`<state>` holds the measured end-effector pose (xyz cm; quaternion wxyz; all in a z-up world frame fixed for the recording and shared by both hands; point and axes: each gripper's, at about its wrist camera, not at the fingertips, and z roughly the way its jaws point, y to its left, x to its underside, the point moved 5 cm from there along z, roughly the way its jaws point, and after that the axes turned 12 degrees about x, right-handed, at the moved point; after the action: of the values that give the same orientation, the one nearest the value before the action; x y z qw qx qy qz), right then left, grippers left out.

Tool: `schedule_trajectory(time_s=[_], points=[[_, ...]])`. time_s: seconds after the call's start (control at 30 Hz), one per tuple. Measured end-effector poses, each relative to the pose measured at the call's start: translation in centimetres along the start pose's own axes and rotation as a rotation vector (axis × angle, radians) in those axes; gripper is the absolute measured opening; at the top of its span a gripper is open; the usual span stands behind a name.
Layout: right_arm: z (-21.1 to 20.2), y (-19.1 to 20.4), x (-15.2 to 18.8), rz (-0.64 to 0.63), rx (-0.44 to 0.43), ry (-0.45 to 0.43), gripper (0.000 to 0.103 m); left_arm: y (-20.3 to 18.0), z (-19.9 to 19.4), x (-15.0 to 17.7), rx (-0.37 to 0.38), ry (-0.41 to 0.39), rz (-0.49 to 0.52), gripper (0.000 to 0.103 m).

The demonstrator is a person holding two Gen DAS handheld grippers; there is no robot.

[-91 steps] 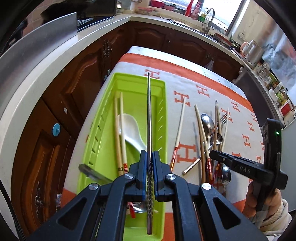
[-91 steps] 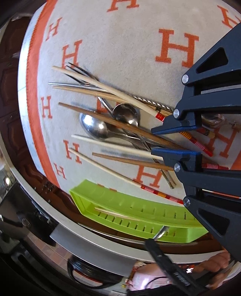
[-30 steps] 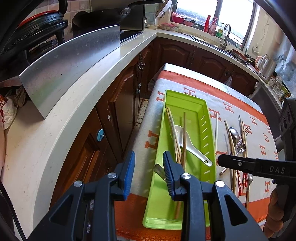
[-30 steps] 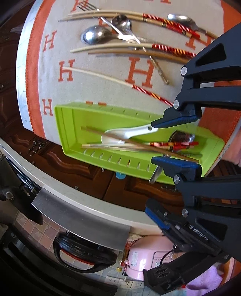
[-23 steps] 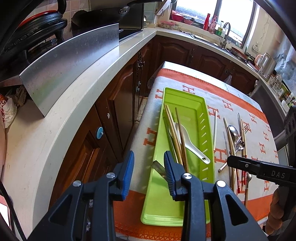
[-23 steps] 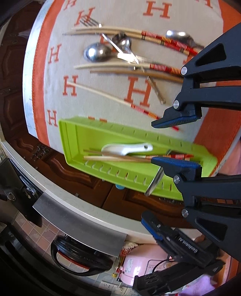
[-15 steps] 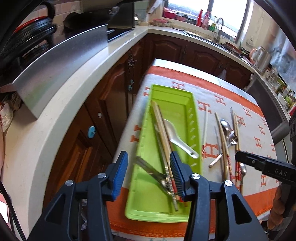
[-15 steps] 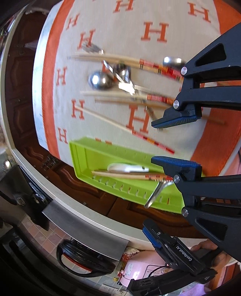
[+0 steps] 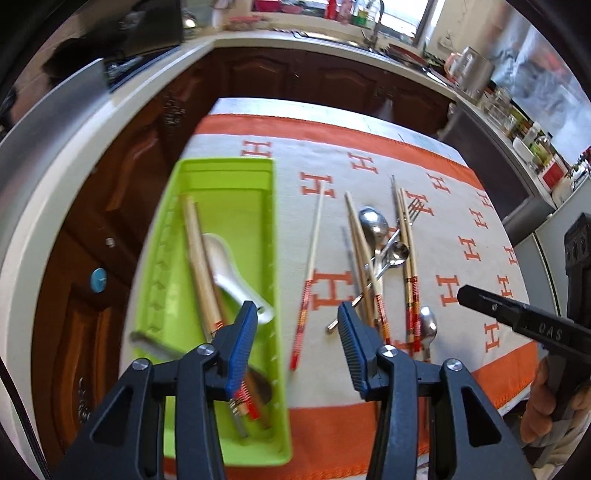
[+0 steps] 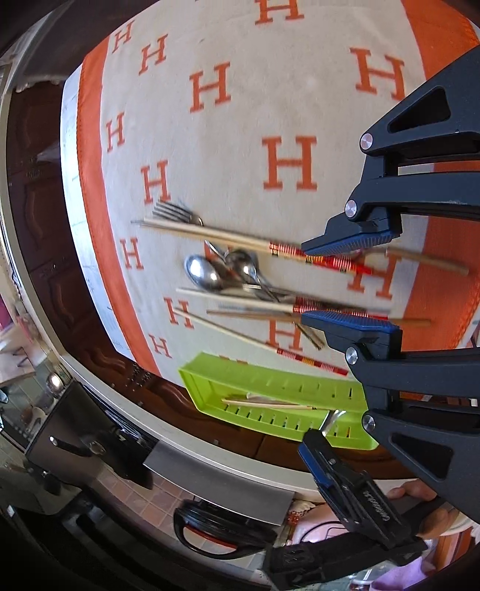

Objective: Organize utensils
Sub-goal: 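Move both open tools back over the utensil pile, then grasp a red-striped chopstick with the left tool and lift it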

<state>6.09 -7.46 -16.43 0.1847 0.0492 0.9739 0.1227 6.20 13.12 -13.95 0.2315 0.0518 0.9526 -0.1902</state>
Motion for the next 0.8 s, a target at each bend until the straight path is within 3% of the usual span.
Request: schedule_trajectory(time_s=[0.27, 0.33, 0.8], points=[[0.8, -1.9, -0.8, 0.024, -0.001, -0.010, 0.032, -1.9, 5.1, -3.1, 0.002, 0.103, 0.057, 0.028], [1.0, -2.2, -0.9, 0.029, -0.001, -0.008, 0.032, -2.1, 6.4, -3.6, 0.000, 0.130, 0.070, 0.020], [3.2, -3.8, -1.2, 0.073, -0.023, 0.032, 0.032, -0.7, 12.4, -4.5, -0.087, 0.256, 0.058, 0.019]])
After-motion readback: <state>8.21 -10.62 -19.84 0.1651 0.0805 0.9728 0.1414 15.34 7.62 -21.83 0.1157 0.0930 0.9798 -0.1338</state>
